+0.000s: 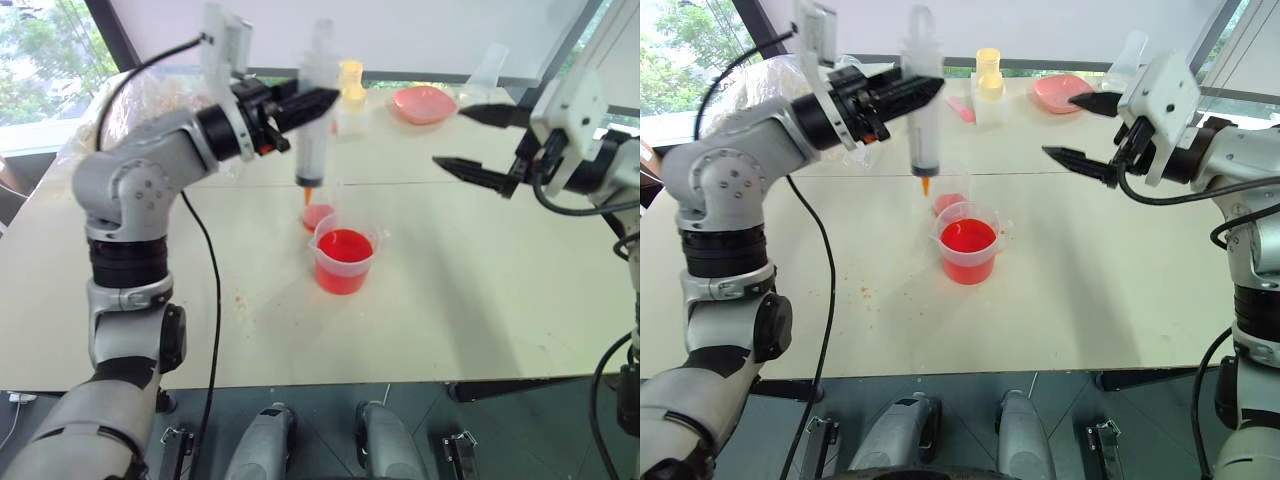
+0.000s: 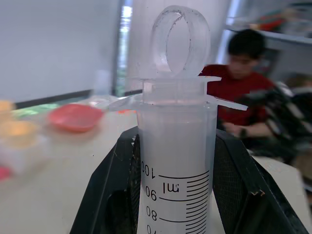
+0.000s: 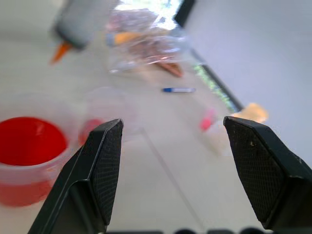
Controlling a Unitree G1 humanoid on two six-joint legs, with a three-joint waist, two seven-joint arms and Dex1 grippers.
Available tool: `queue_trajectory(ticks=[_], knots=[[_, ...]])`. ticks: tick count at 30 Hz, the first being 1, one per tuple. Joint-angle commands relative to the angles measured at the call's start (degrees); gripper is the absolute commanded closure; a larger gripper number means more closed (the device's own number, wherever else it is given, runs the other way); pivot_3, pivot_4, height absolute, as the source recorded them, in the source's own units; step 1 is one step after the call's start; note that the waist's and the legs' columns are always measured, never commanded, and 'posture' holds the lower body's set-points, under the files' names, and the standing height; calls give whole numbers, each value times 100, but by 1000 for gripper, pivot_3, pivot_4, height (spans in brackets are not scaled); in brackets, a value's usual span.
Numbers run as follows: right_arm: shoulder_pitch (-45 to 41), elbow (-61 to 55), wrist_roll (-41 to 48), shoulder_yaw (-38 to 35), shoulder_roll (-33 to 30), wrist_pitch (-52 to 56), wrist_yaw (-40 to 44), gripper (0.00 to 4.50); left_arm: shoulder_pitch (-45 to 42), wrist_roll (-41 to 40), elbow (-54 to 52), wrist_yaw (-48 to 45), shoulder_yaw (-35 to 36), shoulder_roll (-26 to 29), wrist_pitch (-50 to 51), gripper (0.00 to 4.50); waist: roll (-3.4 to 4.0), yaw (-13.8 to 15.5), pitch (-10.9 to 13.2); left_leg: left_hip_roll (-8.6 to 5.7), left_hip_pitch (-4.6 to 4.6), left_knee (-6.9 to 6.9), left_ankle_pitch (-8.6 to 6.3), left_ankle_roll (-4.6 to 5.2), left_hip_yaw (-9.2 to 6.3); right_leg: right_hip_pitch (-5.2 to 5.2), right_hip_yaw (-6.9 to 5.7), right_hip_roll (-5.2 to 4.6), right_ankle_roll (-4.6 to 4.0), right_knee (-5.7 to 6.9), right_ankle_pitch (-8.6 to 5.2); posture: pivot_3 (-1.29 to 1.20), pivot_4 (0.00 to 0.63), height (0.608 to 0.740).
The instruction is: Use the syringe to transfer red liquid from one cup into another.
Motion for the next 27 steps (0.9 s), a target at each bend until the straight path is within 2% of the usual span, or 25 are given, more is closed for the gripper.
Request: queue_trajectory(ticks=[1, 7, 16, 27], knots=[[-245, -19, -122, -189, 70, -290, -208, 1080, -266, -71, 240, -547, -35, -60, -454, 3049, 0, -7, 0, 0, 0, 0, 0, 0, 0, 0, -1, 1, 0, 0, 0, 0, 150, 740], [-458, -10, -287, -227, 278, -537, -596, 1080, -32, 364, 585, -1252, -565, -268, -1211, 3049, 0, -57, 0, -1, -1, 0, -1, 3, -2, 1, 0, 0, 0, 0, 0, 0, 150, 740], [-417, -623, 56, -241, 282, -175, -544, 1080, 355, 985, 804, -1396, -1147, -671, -1829, 3049, 0, -68, 0, 0, -1, 0, -4, 9, -6, 1, -1, 1, 0, 1, 0, 0, 150, 740], [-386, -977, 183, 73, 568, 136, -550, 1080, 552, 1276, 726, -1400, -1262, -765, -2044, 3049, 4, -66, -1, 2, -1, 3, -5, 12, -9, 1, -1, 1, 0, 3, 0, 0, 150, 740]])
